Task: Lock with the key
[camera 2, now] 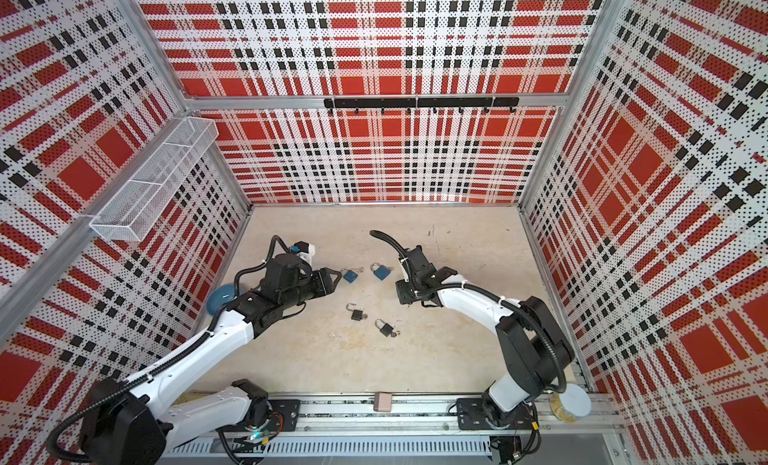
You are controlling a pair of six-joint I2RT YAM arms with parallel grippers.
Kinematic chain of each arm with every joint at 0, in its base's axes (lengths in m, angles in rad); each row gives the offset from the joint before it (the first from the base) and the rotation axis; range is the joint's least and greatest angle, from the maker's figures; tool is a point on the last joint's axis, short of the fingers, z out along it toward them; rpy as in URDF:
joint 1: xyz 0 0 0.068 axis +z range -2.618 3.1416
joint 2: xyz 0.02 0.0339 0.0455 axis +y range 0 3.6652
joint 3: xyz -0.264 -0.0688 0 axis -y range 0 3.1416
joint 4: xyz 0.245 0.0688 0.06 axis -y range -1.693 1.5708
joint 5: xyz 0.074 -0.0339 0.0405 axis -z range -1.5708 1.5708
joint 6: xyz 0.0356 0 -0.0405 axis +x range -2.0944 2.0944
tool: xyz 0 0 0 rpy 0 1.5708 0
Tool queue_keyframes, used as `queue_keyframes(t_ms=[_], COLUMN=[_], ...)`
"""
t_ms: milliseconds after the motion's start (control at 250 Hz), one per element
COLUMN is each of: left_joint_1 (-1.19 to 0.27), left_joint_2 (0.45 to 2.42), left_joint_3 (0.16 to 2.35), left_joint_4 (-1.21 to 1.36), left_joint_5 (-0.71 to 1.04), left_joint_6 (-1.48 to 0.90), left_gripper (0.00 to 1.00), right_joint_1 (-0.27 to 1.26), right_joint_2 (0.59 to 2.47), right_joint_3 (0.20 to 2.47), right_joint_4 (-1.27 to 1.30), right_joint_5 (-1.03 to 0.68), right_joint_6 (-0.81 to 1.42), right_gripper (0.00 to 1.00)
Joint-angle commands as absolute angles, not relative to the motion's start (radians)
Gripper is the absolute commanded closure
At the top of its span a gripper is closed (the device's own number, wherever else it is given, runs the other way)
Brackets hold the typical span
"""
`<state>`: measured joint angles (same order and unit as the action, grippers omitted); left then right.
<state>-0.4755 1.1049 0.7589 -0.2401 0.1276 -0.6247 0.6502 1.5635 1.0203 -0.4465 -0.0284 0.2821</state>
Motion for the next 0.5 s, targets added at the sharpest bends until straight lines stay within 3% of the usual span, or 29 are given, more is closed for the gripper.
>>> queue_keyframes(t_ms=[0,496], left_joint_1=[-0.498,-0.612], left_joint_2=[1.082,1.185], left_joint_3=[0.767,0.751], left_joint_4=[-0.217,-0.034], left_joint_5=[0.197,0.299], left_joint_6=[-0.621,-0.672], left_gripper=[0.50,0.51], right_joint_1=[0.683,0.824], right_joint_2=[1.513,1.436], right_joint_3=[1.050,1.099], right_joint_4=[-0.450,-0.470], right_joint_5=[-0.105,-0.165], right_joint_6=[0.214,0.205], right_gripper=[0.89,0.89])
